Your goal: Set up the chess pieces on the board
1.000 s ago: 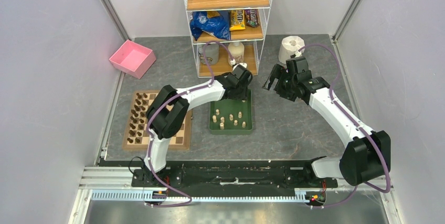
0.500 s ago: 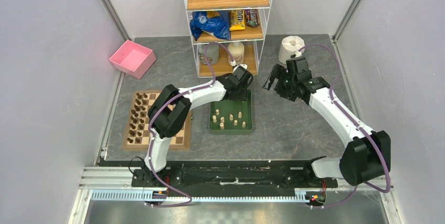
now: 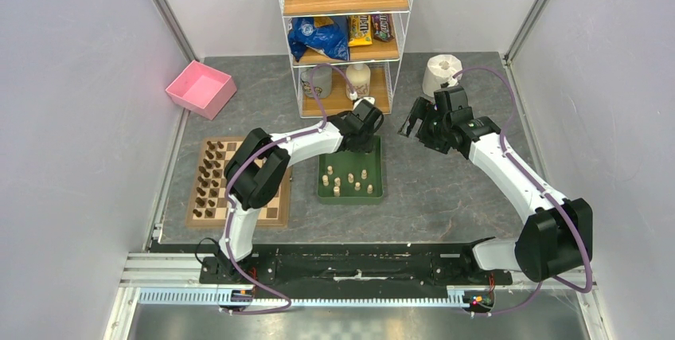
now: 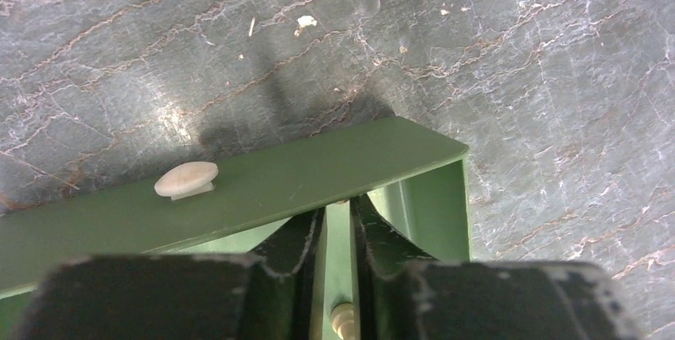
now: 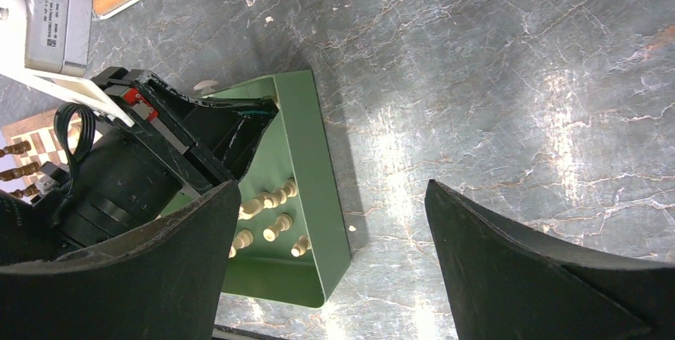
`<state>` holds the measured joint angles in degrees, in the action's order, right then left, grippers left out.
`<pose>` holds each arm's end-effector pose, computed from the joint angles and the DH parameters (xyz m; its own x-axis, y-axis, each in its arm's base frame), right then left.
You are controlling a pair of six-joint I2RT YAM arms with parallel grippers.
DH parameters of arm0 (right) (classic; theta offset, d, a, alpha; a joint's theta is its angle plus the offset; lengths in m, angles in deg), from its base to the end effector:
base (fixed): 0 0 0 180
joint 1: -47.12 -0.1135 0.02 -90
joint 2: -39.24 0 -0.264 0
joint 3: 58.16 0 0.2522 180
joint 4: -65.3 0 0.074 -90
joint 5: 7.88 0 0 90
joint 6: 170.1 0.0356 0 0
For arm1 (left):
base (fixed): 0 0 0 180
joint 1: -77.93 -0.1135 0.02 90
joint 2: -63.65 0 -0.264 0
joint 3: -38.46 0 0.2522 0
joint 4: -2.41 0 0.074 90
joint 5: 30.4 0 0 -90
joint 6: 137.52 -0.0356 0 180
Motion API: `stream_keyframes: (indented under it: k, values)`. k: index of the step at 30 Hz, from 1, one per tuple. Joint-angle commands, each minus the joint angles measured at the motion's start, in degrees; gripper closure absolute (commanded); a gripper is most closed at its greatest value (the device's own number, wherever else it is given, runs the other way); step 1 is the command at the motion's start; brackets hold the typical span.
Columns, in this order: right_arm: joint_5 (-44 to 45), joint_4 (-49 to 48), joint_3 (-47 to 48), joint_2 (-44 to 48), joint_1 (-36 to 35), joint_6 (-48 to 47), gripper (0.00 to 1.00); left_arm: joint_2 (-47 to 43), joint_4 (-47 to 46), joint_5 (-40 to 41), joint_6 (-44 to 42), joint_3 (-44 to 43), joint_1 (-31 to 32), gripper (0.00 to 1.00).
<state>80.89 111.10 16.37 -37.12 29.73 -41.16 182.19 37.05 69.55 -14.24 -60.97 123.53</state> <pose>0.2705 0.0855 0.2810 -0.7449 0.4252 -0.5142 0.2000 0.8775 0.4359 0.3185 -0.3164 0.1749 -0.8186 0.0635 -0.5708 0.2189 0.9533 -0.2080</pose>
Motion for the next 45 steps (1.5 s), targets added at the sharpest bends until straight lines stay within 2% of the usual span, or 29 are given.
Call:
stream_keyframes:
  k: [1, 10, 20, 28, 34, 39, 45]
  values:
    - [0.71, -0.26, 0.09, 0.12, 0.25, -0.82, 0.06, -0.7, -1.36, 0.78, 1.36, -1.81, 0.03, 0.85]
    - [0.53, -0.18, 0.16, -0.04, 0.3, -0.79, 0.06, -9.33, -2.81, 1.36, 1.27, 3.59, 0.01, 0.98]
    - [0.02, -0.3, 0.42, -0.66, 0.21, -0.53, 0.06, -29.12, 0.02, 3.59, 3.52, 18.87, 0.01, 0.98]
    - [-0.99, -0.91, 0.52, -1.35, 0.25, -0.2, 0.06, -50.21, 11.72, 13.6, 12.51, 34.11, 0.01, 0.98]
    - [-2.12, -1.45, 0.15, -1.43, 0.25, 0.21, 0.06, -61.58, 20.16, 17.31, 22.37, 43.5, 0.01, 0.98]
    - [-2.21, -1.57, -0.18, -1.27, 0.26, 0.32, 0.06, -65.38, 26.93, 19.22, 29.1, 46.82, 0.01, 0.98]
    - [-2.39, -1.8, -0.37, -1.33, 0.25, 0.44, 0.06, -66.16, 29.86, 21.5, 33.61, 48.28, 0.05, 0.98]
